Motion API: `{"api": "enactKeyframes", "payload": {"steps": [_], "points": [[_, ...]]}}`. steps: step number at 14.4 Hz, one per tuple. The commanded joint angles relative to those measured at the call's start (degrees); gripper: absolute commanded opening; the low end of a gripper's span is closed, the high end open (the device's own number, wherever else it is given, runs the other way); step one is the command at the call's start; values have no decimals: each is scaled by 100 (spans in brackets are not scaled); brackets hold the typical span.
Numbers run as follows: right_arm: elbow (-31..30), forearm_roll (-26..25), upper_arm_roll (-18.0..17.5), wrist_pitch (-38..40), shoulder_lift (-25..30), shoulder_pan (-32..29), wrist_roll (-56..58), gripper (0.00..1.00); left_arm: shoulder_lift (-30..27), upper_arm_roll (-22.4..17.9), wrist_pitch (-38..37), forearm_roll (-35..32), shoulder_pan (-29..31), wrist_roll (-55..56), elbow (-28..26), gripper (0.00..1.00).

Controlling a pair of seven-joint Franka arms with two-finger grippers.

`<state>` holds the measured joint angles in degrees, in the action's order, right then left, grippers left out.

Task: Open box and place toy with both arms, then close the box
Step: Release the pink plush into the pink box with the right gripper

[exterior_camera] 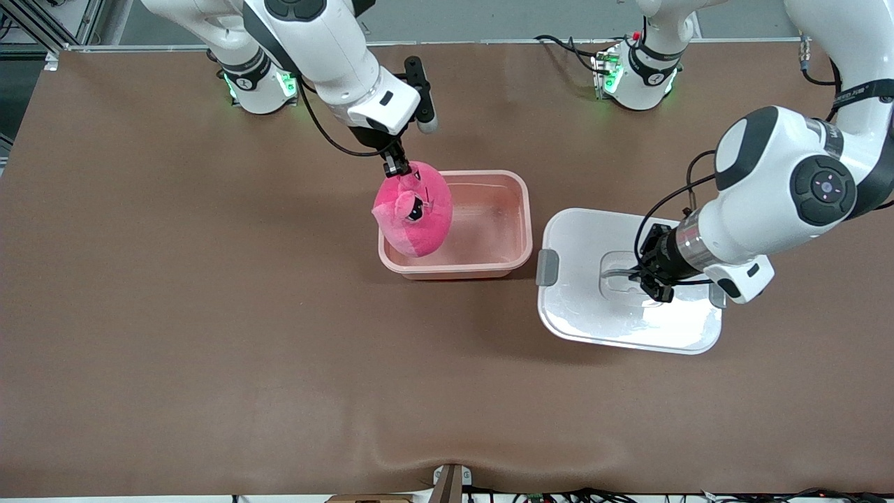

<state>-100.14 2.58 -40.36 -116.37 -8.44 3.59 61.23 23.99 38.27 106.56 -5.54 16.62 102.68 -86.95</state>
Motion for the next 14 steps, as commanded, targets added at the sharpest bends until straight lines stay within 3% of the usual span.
{"api": "enactKeyframes", "payload": {"steps": [1,9,10,11,12,14], "points": [[-110,-91,-68,-149,9,-148,196,0,141,49,-136,18,87,-309,134,0],[-357,-205,-68,-246,9,-262,487,0,150,58,-136,96,-1,-257,108,0],[-348,-214,-68,-246,9,-262,426,25,159,58,-136,97,-1,-266,117,0],[-348,-205,-68,-246,9,-262,425,75,220,58,-136,97,-1,-266,125,0],[-348,-205,-68,-246,18,-262,451,100,246,58,-136,97,34,-318,117,0],[-339,-205,-68,-246,62,-280,434,100,247,58,-136,88,78,-337,108,0]]}}
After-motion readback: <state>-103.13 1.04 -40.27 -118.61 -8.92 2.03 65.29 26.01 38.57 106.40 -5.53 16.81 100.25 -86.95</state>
